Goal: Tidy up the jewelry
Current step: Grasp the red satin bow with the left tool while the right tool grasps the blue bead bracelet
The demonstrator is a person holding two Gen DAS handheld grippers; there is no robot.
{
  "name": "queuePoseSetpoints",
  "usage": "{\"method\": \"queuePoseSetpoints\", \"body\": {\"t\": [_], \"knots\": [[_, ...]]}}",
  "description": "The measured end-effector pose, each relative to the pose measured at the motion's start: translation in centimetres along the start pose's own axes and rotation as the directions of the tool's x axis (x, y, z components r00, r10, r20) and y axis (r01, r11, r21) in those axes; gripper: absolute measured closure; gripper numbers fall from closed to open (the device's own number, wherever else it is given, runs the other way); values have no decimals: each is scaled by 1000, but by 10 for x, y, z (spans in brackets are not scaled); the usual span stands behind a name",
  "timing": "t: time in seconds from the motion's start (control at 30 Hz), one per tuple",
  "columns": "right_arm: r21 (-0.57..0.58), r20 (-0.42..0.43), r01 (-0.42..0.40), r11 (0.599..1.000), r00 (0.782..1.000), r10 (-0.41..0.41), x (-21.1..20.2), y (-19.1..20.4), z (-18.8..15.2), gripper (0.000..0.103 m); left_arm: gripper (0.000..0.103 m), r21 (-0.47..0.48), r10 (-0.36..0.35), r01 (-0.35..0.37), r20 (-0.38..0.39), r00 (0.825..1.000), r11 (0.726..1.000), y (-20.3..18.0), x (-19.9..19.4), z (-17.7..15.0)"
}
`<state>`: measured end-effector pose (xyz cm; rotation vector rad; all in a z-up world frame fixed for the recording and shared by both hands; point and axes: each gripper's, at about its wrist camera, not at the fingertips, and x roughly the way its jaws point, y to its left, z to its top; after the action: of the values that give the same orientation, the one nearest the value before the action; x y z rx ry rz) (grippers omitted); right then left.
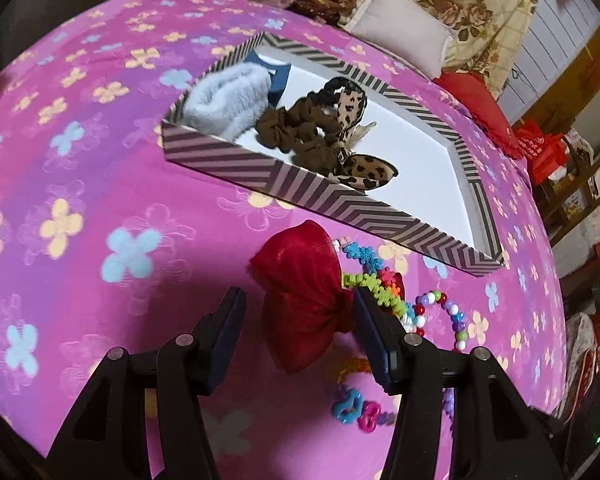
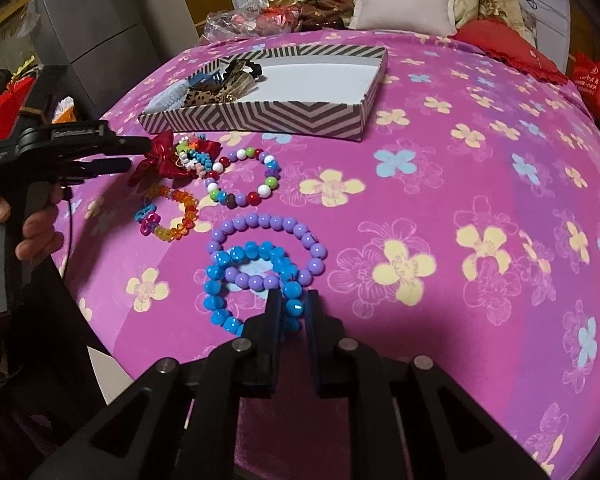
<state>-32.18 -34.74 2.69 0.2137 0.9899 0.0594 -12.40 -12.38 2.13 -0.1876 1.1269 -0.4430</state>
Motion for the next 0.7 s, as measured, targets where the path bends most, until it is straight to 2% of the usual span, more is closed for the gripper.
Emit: {"method": "queuePoseSetpoints", "body": {"t": [0.03, 0.07, 0.1, 0.17, 0.23, 0.4, 0.7], "knots": [[1, 1, -3, 1000, 1000, 3, 0, -1, 0, 91, 52, -10, -8, 8, -3, 1000, 1000, 0, 3, 0], [2, 2, -6, 1000, 1000, 6, 0, -1, 0, 91, 67, -15, -16, 16, -4, 1000, 1000, 0, 5, 1], [0, 3, -8, 1000, 1000, 8, 0, -1, 0, 91, 69, -14, -31, 30, -4, 1000, 999, -1, 7, 1], [-3, 6, -13, 1000, 1000, 13, 0, -2, 0, 91, 88, -8, -23, 24, 12, 1000, 1000, -2, 6, 2], [-3, 8, -16, 1000, 1000, 17, 1, -2, 0, 92, 94, 15, -23, 22, 31, 999, 1000, -4, -1, 3], [2, 20, -21, 1000, 1000, 21, -1, -2, 1, 94, 96, 51, -42, 37, 88, 995, 998, -2, -32, 5], [-51, 89, -24, 998, 996, 28, -31, 11, 18, 94, 96, 69, -52, 42, 154, 987, 997, 8, -78, 15]]}}
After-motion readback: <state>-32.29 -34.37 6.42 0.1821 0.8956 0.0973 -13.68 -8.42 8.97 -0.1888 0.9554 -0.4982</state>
